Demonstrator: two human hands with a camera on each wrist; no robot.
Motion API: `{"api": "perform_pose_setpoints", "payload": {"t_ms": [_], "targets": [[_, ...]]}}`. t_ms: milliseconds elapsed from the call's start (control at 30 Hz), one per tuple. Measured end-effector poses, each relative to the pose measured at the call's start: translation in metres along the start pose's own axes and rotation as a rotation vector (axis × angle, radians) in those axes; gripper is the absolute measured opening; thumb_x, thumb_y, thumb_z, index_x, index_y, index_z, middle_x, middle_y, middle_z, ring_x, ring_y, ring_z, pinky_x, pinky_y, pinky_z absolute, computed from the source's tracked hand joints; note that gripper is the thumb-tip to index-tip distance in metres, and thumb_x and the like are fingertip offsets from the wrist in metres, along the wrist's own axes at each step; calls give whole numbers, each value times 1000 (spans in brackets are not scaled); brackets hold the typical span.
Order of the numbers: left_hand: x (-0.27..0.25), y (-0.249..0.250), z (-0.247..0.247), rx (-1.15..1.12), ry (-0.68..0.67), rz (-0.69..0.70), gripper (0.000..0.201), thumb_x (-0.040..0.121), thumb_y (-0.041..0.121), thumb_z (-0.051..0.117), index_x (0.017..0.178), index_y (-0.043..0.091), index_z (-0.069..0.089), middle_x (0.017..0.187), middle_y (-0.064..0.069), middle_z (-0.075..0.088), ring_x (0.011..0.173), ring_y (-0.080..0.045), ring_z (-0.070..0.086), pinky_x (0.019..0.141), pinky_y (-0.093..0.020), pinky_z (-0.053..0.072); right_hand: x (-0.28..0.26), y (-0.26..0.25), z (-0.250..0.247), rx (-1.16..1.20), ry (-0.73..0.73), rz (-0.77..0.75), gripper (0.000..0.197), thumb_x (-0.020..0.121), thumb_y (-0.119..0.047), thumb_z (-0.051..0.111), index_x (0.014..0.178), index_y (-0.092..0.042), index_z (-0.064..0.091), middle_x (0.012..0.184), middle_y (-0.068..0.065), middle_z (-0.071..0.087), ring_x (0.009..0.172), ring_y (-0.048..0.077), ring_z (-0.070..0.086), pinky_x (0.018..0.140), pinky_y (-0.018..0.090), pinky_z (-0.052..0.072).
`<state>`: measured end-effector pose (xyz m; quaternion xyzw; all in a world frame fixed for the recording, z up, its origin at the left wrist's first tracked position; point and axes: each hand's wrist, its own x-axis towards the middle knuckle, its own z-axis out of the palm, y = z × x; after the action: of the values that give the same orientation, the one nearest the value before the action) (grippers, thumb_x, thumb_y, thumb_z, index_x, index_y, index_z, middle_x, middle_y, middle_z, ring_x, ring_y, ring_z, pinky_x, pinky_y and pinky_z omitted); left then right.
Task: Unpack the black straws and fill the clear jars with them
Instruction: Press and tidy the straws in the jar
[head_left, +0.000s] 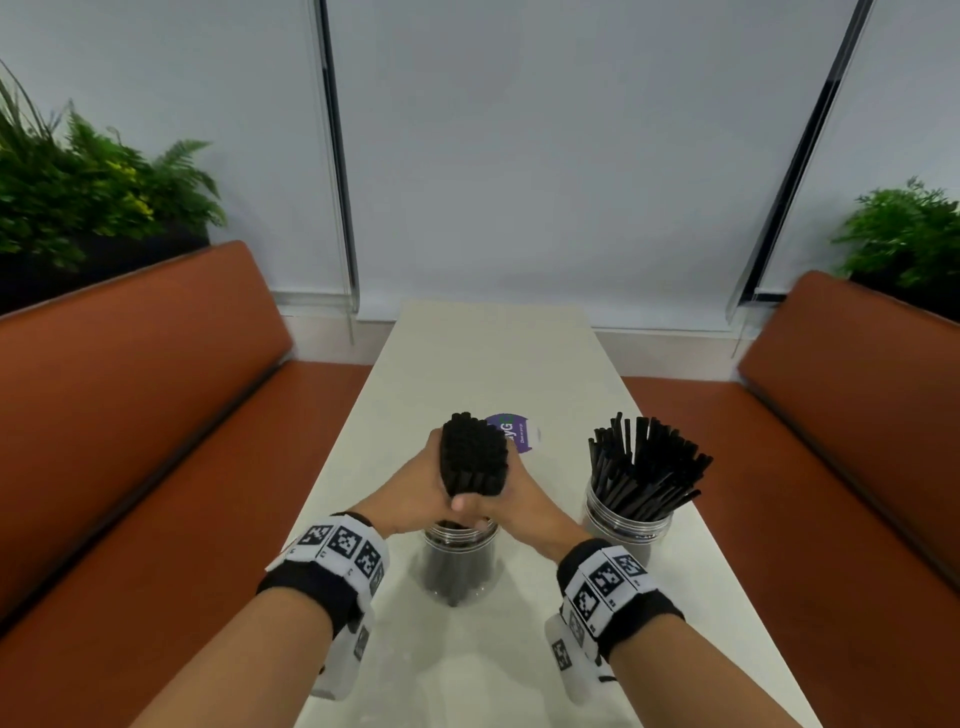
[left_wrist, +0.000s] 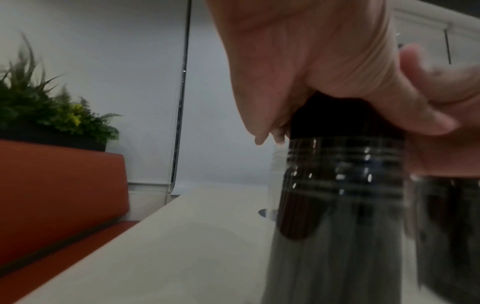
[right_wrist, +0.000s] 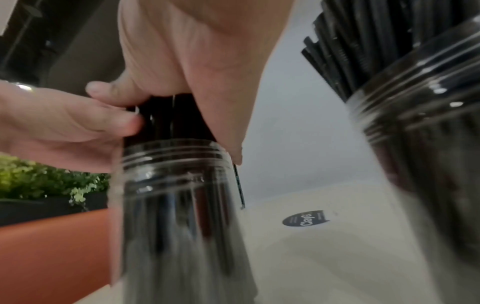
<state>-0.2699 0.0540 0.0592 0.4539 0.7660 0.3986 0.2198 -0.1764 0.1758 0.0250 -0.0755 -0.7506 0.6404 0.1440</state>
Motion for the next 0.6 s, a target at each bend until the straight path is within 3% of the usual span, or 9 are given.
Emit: {"api": "perform_pose_setpoints", "payload": {"t_ms": [100,167,233,300,433,500,533,600], "targets": [[6,4,-7,-70,69,24,106,53,16,89,136,17,23,115,12,46,113,-12,48,91,-21,43,3,-9,-1,-3,51,-16,108,41,-62,83,127,-20,33,128,7,51,124,17,50,94,25,50],[5,4,-9,-54,24,5,105,51,19,89,134,20,26,116,14,47,115,-11,47,93,-23,42,1,-10,-5,-39,63,-36,101,40,-60,84,121,-26,33,124,1,51,122,16,50,98,29,48],[2,2,-6,-24,-33,-30,96,53,17,89,129,24,30,115,14,47,114,-10,46,90,-18,40,-1,-6,-9,-112,40,-35,99,48,-44,89,125,-22,31,124,0,51,121,15,50,102,29,45],[-2,-2,-2,-29,-51,-56,90,56,13,88,126,25,33,114,15,49,114,-10,47,85,-14,38,-5,-2,-12,-154,17,-17,89,62,-21,86,129,-21,26,126,0,49,121,13,47,101,16,42],[-8,-4,-3,-31,-52,-93,103,57,16,88,139,20,26,131,7,43,123,-12,40,99,-23,31,-10,1,-18,-181,39,39,112,57,-41,84,143,-19,17,139,2,44,132,14,40,108,24,35],[-11,-3,-5,-8,-54,-102,106,58,16,87,142,18,22,140,4,37,125,-9,35,103,-22,26,-13,0,-20,-196,36,58,105,67,-29,82,145,-18,13,140,-2,42,136,14,36,98,11,32],[-12,-4,-7,8,-53,-108,107,58,17,87,143,17,21,143,3,35,129,-10,33,104,-22,25,-14,0,-22,-196,37,68,101,71,-23,80,146,-17,12,142,-1,40,137,14,34,95,10,31],[-14,-7,-12,45,-63,-138,108,59,19,87,143,16,19,148,2,31,135,-14,31,105,-23,24,-19,0,-25,-191,39,67,110,65,-37,82,147,-17,10,146,0,38,137,12,33,100,20,31]]}}
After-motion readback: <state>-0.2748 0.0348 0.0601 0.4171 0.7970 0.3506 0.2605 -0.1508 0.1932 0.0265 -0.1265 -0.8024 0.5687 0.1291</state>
